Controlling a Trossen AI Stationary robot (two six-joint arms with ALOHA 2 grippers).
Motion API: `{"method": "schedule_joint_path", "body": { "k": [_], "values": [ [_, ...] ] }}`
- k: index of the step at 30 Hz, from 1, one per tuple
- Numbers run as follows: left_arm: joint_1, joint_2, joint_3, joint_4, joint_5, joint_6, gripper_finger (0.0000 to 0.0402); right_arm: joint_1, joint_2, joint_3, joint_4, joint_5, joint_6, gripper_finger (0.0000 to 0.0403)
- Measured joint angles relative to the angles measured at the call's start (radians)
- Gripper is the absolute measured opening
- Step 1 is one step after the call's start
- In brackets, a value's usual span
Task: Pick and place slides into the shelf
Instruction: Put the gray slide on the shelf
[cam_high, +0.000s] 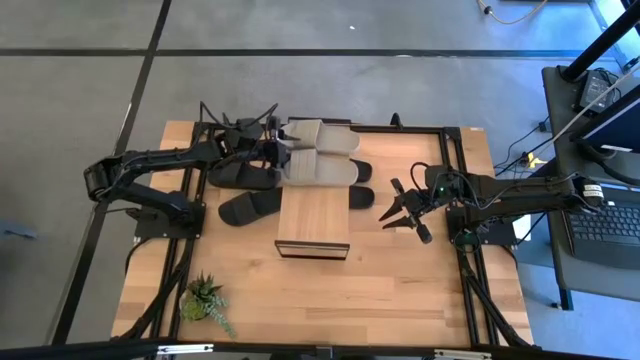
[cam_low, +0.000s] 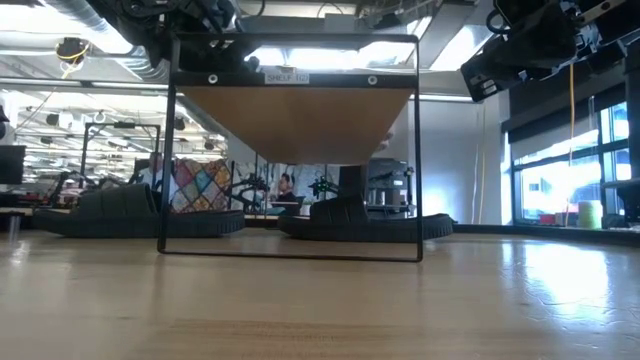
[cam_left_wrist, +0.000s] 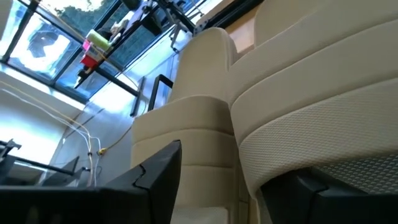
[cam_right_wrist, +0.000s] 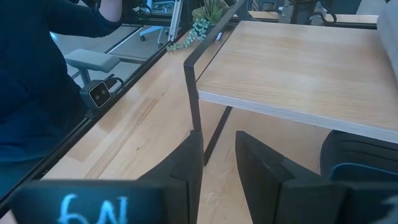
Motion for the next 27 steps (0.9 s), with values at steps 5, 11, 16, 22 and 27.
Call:
{"method": "schedule_joint_path", "body": {
  "k": [5, 11, 16, 22, 27],
  "values": [
    [0.0, 0.0, 0.0, 0.012, -0.041, -0.002, 0.0193, 0.0, 0.0, 0.0, 0.0, 0.0, 0.0, 0.0097],
    [0.0, 0.0, 0.0, 0.014, -0.097, -0.004, 0.0193, 0.0, 0.0, 0.0, 0.0, 0.0, 0.0, 0.0097],
    [-0.005, 0.0, 0.0, 0.008, -0.092, -0.003, 0.0193, 0.0, 0.0, 0.0, 0.0, 0.0, -0.001, 0.0097],
    [-0.016, 0.0, 0.0, 0.021, -0.089, -0.003, 0.0193, 0.0, 0.0, 0.0, 0.0, 0.0, -0.002, 0.0097],
    [-0.016, 0.0, 0.0, 0.03, -0.094, -0.007, 0.0193, 0.0, 0.0, 0.0, 0.0, 0.0, -0.002, 0.0097]
  ]
}}
